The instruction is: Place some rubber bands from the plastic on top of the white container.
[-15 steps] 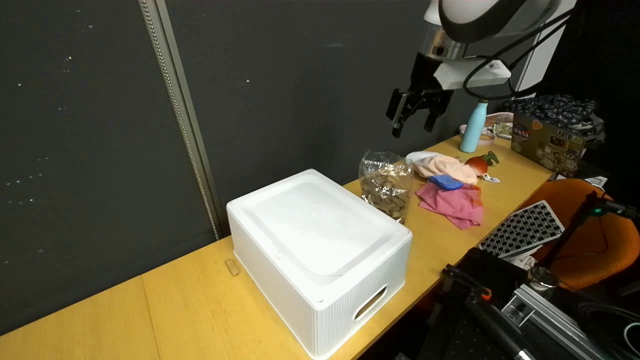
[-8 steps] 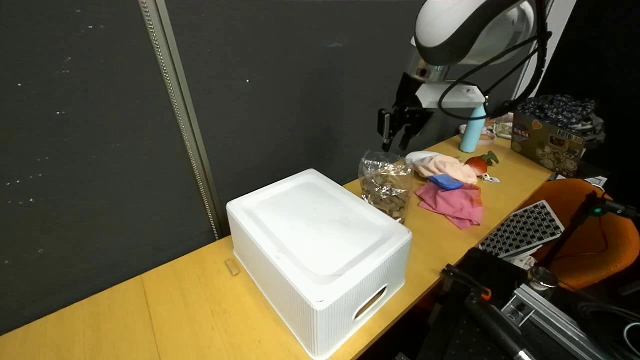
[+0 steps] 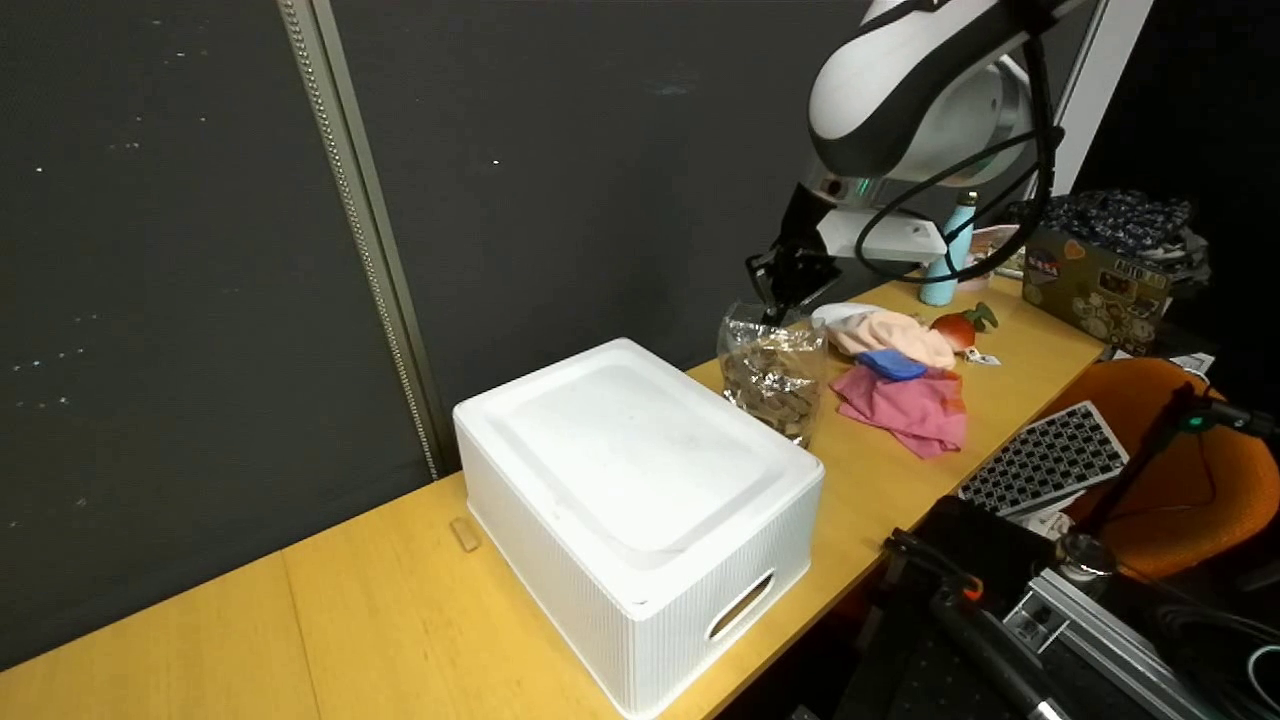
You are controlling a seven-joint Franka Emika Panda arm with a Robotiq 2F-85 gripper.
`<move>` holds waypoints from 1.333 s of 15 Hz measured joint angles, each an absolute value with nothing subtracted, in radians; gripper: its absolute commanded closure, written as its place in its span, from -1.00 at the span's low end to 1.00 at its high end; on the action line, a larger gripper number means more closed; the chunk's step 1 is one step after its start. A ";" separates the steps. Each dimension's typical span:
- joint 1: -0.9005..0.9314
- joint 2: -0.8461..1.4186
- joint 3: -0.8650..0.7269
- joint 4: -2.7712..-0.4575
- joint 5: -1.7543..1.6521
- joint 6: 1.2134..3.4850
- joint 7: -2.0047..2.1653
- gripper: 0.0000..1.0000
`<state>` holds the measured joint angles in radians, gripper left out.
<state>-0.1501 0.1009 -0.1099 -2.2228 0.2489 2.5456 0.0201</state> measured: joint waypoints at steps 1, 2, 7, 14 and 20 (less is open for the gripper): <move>-0.153 0.106 -0.110 -2.229 0.273 2.556 0.003 1.00; -0.156 0.110 -0.111 -2.233 0.292 2.561 -0.011 1.00; -0.185 0.140 -0.119 -2.240 0.336 2.570 -0.041 1.00; -0.205 0.178 -0.122 -2.259 0.343 2.583 -0.053 1.00; -0.191 0.208 -0.110 -2.238 0.342 2.607 -0.046 1.00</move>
<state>-0.1914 0.2083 -0.1101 -2.2378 0.3420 2.6073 -0.0457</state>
